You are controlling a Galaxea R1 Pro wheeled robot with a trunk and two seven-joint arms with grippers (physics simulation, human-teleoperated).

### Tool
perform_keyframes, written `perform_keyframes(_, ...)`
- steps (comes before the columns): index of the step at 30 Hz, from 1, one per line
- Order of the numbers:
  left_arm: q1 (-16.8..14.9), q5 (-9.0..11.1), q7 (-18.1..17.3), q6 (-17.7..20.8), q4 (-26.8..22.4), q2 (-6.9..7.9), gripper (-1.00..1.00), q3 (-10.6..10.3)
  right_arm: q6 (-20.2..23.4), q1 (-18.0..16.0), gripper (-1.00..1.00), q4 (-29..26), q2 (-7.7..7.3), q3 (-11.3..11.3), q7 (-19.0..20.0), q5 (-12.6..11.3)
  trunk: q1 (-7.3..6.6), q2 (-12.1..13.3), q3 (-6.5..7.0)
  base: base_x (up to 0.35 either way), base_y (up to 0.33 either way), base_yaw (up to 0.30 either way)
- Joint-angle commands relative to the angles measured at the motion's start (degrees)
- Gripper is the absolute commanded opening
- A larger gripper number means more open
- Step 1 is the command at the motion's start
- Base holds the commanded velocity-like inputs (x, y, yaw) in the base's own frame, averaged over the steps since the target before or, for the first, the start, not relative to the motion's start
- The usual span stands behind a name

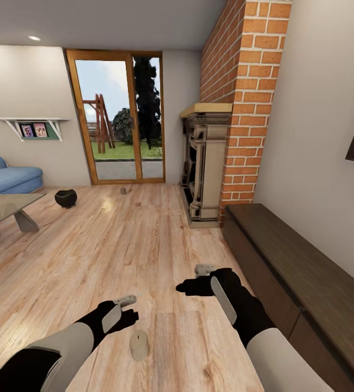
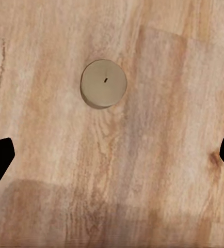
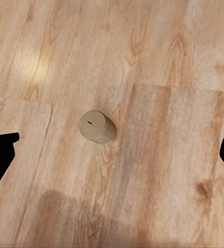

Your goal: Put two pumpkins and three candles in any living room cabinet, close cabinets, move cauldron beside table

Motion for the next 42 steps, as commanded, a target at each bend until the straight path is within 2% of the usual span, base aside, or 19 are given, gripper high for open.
perform_keyframes(1,0.0,0.5,0.4,0.7,-0.2,0.02,1.0,-0.5,0.4,0.0,1.0,-0.1,0.0,0.0,0.4,0.4,-0.01,0.0,-0.06,0.0,0.0,0.0)
perform_keyframes(5,0.0,-1.1,0.3,1.9,-0.2,0.04,1.0,-0.5,0.8,0.0,1.0,-0.4,-0.02,0.0,0.4,0.5,-0.01,0.0,-0.06,0.0,0.0,0.0)
perform_keyframes(6,0.0,-3.2,0.0,2.1,-0.2,0.03,1.0,-0.5,1.0,0.0,1.0,-0.3,-0.06,-0.1,0.5,0.5,-0.01,0.0,-0.06,0.0,0.0,0.0)
perform_keyframes(11,0.0,-5.9,-0.4,1.1,0.1,-0.07,1.0,-0.7,1.0,0.1,1.0,0.1,-0.08,-0.1,0.6,0.5,-0.01,0.0,-0.06,0.0,0.0,0.0)
perform_keyframes(17,0.0,-6.2,-0.5,0.2,0.3,-0.02,1.0,-0.7,1.0,0.0,1.0,0.2,-0.08,0.1,0.5,0.6,-0.01,0.0,-0.06,0.0,0.0,0.0)
perform_keyframes(23,0.0,-6.3,-0.9,0.1,0.4,-0.31,1.0,-0.7,1.0,0.1,1.0,1.0,0.0,0.3,0.4,0.6,1.31,-2.4,-1.14,0.0,0.0,0.0)
perform_keyframes(26,0.0,-6.4,-2.7,0.1,0.4,-0.33,1.0,-0.7,0.8,0.1,1.0,1.8,0.06,0.3,0.4,0.6,1.97,-3.6,-1.67,0.0,0.0,0.0)
perform_keyframes(30,0.0,-6.5,-6.8,0.0,0.6,-0.31,1.0,-1.0,0.6,0.1,1.0,2.3,0.12,0.4,0.4,0.6,2.85,-5.2,-2.42,0.0,0.0,0.001)
perform_keyframes(42,0.0,-6.6,-7.4,-0.1,0.6,-0.23,1.0,-1.0,0.7,0.1,1.0,2.4,0.18,0.3,0.4,0.6,5.48,-10.1,-5.49,0.0,0.0,0.003)
